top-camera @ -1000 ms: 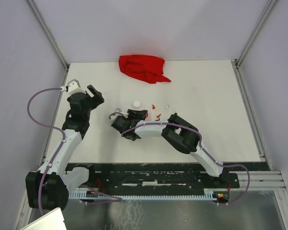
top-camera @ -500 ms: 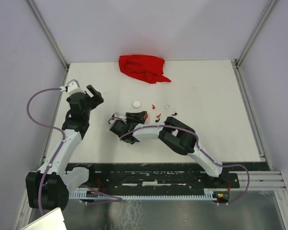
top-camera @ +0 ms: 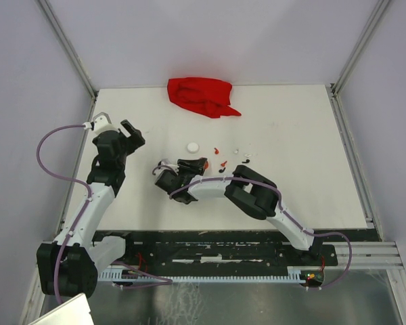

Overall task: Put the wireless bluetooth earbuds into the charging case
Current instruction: Pick up the charging case at the center of the board.

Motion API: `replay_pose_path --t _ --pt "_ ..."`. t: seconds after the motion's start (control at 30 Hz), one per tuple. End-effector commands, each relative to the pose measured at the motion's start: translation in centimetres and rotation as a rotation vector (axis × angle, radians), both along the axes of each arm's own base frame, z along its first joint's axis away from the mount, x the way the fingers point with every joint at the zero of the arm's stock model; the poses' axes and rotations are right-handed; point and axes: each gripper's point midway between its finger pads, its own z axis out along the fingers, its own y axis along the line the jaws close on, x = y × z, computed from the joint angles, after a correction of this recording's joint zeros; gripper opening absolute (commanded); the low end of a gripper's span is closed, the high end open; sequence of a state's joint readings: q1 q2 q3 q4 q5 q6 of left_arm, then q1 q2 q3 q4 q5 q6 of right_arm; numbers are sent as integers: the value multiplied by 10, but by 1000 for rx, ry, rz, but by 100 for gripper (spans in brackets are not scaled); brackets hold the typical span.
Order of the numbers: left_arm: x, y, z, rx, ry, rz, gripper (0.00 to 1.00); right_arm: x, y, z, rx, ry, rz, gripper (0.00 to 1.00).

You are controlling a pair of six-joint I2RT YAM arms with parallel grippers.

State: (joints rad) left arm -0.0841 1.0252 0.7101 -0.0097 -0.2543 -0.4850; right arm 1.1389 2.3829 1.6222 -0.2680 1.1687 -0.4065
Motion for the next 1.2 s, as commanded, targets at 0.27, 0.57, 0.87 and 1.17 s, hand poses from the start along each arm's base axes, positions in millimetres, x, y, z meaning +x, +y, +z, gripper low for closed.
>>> replay_pose_path --t 0.27,0.57,0.87,1.17 --pt "4 -2 32 -10 -93 -37 93 1 -10 31 548 235 9 14" --pt "19 -81 38 -221 -143 -453 90 8 -28 66 876 386 113 10" --pt "10 -167 18 -443 -55 -883 84 9 -32 80 980 496 254 9" --pt "1 -216 -11 -456 54 -1027 81 11 -26 88 1020 516 328 8"
